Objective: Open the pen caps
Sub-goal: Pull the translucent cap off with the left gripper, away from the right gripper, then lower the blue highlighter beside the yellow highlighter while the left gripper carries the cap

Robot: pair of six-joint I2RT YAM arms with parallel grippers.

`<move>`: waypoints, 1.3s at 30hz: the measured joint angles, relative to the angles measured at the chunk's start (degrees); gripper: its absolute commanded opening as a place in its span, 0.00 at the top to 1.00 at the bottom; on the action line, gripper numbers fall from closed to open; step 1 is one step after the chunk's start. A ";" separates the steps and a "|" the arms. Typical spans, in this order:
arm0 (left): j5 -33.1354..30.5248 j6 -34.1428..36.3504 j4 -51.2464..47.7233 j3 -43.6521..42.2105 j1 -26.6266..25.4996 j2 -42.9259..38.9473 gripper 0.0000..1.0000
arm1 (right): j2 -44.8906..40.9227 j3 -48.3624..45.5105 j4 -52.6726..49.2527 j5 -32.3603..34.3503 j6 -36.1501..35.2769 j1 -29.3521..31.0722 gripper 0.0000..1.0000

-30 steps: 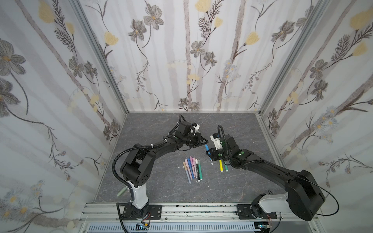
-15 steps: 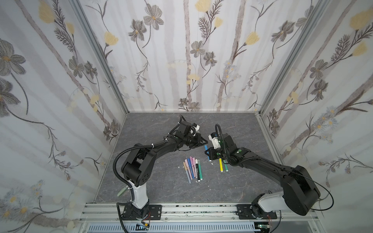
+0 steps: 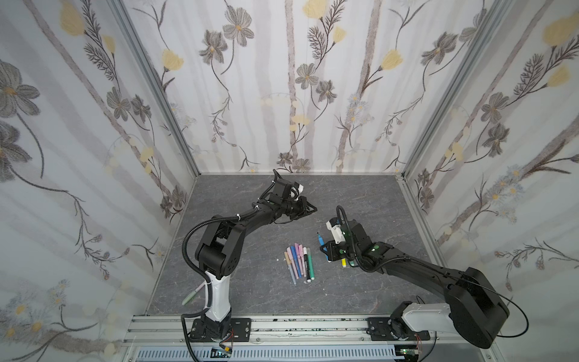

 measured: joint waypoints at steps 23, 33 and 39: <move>-2.71 4.24 0.02 -16.48 9.31 -9.14 1.00 | 8.52 2.21 -11.72 19.12 6.84 0.70 1.00; -1.86 4.22 2.69 -22.71 10.71 -11.06 1.00 | 13.00 6.84 -14.08 22.77 6.84 0.76 0.99; -1.01 4.24 3.67 -22.21 11.23 -9.64 1.00 | 15.15 8.37 -15.47 24.24 6.84 1.05 0.96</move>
